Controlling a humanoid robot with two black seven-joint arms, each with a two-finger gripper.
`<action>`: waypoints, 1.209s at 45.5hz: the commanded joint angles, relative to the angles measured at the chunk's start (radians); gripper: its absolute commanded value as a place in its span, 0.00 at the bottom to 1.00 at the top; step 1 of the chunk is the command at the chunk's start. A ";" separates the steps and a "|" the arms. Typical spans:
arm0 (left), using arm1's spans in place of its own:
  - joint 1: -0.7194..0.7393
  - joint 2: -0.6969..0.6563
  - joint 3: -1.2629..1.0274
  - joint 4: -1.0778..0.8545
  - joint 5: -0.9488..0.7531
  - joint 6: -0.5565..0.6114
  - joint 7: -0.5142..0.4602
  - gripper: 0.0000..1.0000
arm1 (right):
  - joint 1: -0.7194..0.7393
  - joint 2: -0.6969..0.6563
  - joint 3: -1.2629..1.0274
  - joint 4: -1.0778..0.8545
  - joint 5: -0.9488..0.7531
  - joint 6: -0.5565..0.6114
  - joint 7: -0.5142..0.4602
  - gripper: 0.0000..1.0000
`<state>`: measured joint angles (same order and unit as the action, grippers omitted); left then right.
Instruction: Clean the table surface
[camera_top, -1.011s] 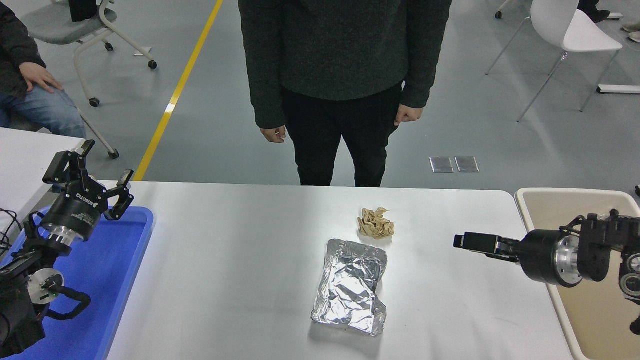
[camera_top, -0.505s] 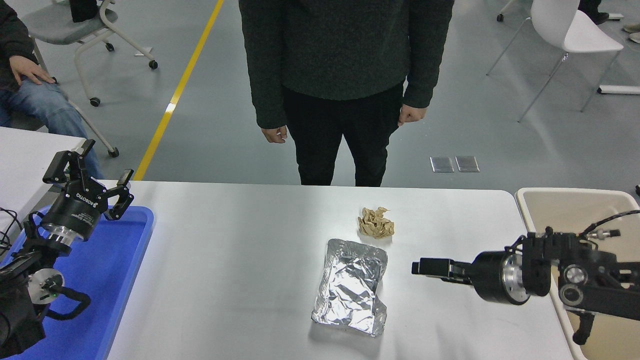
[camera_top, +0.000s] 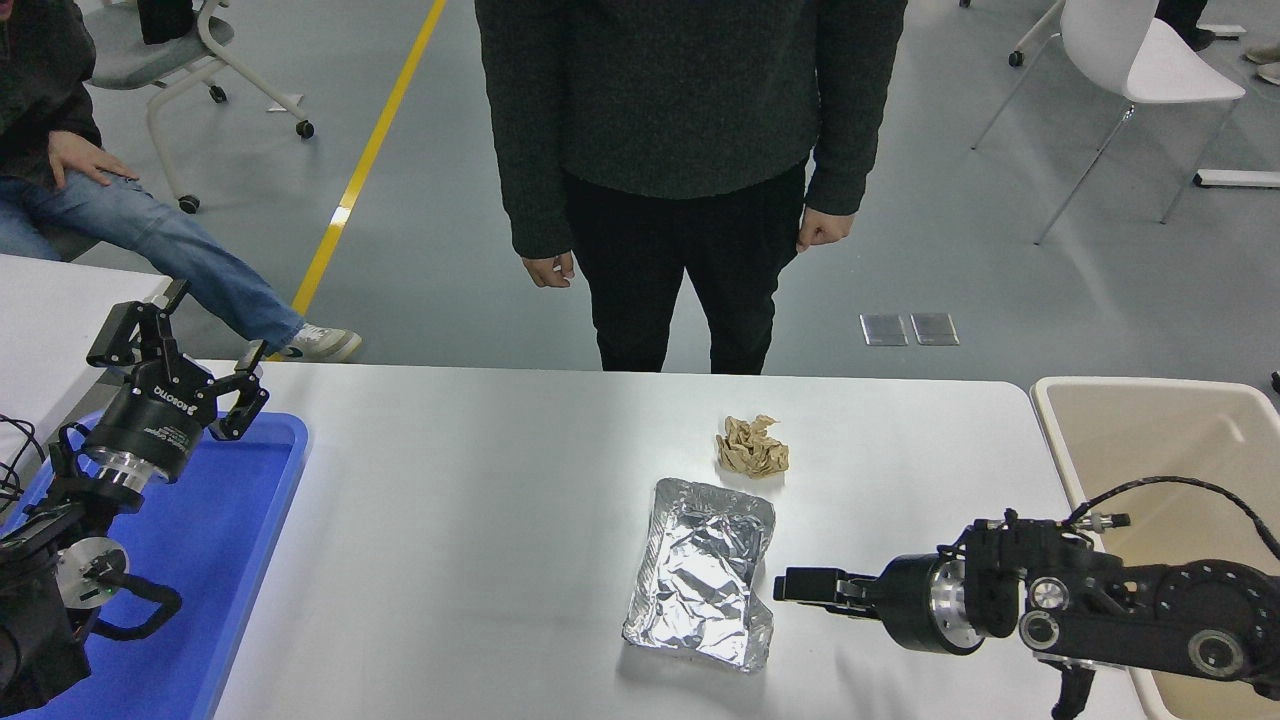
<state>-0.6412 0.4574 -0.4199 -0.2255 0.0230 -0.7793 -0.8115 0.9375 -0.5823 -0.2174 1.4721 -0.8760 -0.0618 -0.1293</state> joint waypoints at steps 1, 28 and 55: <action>0.000 0.001 0.000 0.000 0.000 0.000 0.000 1.00 | -0.031 0.087 0.000 -0.065 -0.008 -0.006 0.000 0.99; 0.000 0.000 0.000 0.000 0.000 0.000 0.000 1.00 | -0.108 0.213 0.001 -0.223 -0.046 -0.006 0.007 0.94; 0.000 0.000 0.000 0.000 0.000 0.000 0.000 1.00 | -0.102 0.242 0.003 -0.269 -0.057 0.022 0.005 0.00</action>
<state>-0.6412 0.4575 -0.4199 -0.2255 0.0230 -0.7793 -0.8115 0.8275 -0.3444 -0.2196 1.2167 -0.9364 -0.0611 -0.1219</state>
